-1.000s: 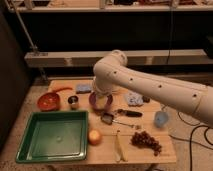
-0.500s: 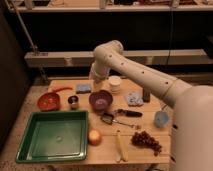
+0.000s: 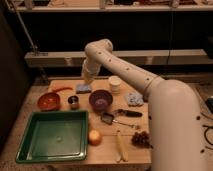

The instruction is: Wipe tray with sponge

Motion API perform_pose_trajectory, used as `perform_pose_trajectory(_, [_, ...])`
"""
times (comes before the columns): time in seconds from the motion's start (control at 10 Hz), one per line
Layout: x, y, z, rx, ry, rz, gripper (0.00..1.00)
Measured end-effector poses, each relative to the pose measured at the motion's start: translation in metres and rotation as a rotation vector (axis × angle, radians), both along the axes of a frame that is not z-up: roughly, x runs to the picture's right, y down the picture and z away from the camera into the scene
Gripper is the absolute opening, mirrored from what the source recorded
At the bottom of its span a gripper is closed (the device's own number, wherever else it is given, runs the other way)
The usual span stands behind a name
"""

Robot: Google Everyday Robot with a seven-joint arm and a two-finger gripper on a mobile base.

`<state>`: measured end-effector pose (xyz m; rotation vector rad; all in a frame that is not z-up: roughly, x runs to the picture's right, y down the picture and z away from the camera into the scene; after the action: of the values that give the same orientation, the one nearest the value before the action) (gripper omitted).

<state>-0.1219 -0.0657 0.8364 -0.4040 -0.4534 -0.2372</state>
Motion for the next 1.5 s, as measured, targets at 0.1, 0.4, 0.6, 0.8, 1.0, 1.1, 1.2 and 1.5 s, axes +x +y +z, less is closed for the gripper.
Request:
perform_pose_trajectory(0.1, [-0.007,-0.001,0.009,0.007,0.006,-0.006,0.73])
perform_pose_trajectory(0.4, [-0.017,-0.003,0.032,0.003,0.031,-0.019,0.80])
perform_pose_trajectory(0.6, [-0.021,-0.003,0.054,-0.024,0.052,-0.009,0.80])
perform_pose_trajectory(0.8, [-0.025,-0.003,0.069,-0.057,0.068,0.018,0.80])
perform_pose_trajectory(1.0, [-0.031,0.001,0.080,-0.076,0.081,0.027,0.80])
perform_pose_trajectory(1.1, [-0.035,0.006,0.089,-0.082,0.090,0.024,0.80])
perform_pose_trajectory(1.2, [-0.037,0.010,0.096,-0.085,0.096,0.024,0.80])
perform_pose_trajectory(1.5, [-0.034,0.023,0.120,-0.098,0.123,0.032,0.80])
